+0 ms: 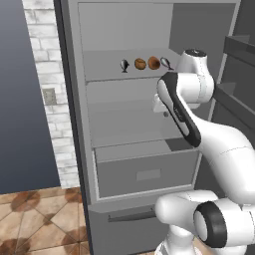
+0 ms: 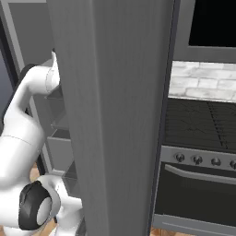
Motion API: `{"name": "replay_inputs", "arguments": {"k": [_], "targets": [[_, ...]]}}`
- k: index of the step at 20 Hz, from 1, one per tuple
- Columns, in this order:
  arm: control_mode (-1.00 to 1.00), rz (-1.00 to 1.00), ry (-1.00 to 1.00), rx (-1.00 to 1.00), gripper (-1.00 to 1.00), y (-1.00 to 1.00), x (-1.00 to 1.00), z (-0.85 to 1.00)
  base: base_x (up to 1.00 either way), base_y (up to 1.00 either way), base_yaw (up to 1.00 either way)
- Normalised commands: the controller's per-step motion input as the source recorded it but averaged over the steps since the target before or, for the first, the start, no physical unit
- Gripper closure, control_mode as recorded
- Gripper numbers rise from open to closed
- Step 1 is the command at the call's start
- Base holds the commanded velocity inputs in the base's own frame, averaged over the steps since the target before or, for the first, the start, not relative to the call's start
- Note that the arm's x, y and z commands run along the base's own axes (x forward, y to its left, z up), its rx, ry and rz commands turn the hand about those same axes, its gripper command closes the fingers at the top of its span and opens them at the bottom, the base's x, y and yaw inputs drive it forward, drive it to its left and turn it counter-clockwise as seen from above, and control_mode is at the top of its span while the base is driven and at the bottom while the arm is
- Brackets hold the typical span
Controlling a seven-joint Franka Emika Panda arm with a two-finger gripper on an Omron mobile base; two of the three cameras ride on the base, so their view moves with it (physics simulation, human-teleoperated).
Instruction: Place one potato and one fish in each tupperware on the nearby counter, to pack two identical lunches.
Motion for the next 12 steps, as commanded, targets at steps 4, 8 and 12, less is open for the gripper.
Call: {"name": "replay_inputs", "arguments": {"k": [4, 8, 12], "targets": [[-1.0, 0.0, -0.23, 0.0, -1.0, 0.0, -0.17, 0.0, 0.0, 0.0, 0.0], [-1.0, 0.0, -0.26, 0.0, -1.0, 0.0, -0.19, 0.14, 0.0, 0.0, 0.0], [-1.0, 0.0, -0.38, 0.0, -1.0, 0.0, -0.11, 0.4, 0.0, 0.0, 0.0]]}}
